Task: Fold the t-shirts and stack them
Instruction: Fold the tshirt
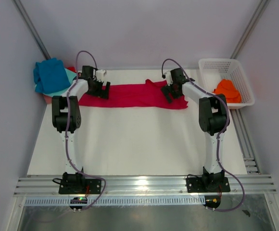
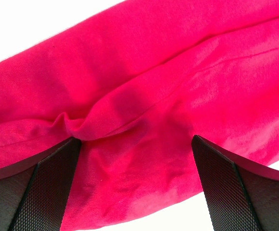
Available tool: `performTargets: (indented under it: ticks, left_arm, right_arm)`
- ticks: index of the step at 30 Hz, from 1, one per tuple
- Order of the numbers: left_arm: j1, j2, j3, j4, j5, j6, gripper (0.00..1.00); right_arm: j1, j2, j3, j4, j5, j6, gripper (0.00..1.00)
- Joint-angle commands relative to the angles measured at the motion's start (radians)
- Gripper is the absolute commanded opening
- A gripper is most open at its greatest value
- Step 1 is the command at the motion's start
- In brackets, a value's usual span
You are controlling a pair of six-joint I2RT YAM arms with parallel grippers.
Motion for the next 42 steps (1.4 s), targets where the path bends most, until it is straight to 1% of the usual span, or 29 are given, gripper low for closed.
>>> performTargets:
  ticks: [1,9,14,17,21,25,28,34,39,42]
  left_arm:
    - [0.001,0.005,0.024,-0.071,0.06,0.002,0.99]
    - [0.001,0.012,0.055,-0.195,0.095,0.017,0.99]
    - [-0.001,0.012,0.064,-0.305,0.103,0.046,0.99]
    - [-0.007,-0.006,0.047,-0.36,0.104,0.072,0.99]
    - [-0.028,-0.052,-0.028,-0.414,0.106,0.12,0.99]
    - [-0.09,-0.104,-0.098,-0.471,0.068,0.195,0.99]
    - [-0.136,-0.13,-0.129,-0.529,0.077,0.24,0.99]
    - [-0.2,-0.131,-0.128,-0.609,0.14,0.25,0.99]
    - [-0.261,-0.127,-0.134,-0.634,0.118,0.272,0.99]
    - [-0.262,-0.134,-0.149,-0.654,0.114,0.284,0.99]
  right_arm:
    - [0.004,0.041,0.059,-0.036,0.054,0.0,1.0]
    - [0.004,0.076,0.13,-0.079,0.085,-0.022,0.99]
    - [0.004,0.109,0.17,-0.094,0.104,-0.037,0.99]
    - [0.004,0.122,0.202,-0.1,0.107,-0.043,0.99]
    - [0.002,0.148,0.24,-0.111,0.11,-0.045,0.99]
    - [0.004,0.167,0.268,-0.117,0.111,-0.046,0.99]
    - [0.004,0.172,0.274,-0.116,0.114,-0.051,0.99]
    - [0.004,0.17,0.279,-0.111,0.119,-0.055,1.0]
    - [0.004,0.175,0.28,-0.113,0.139,-0.078,0.99]
    - [0.002,0.173,0.274,-0.104,0.157,-0.095,0.99]
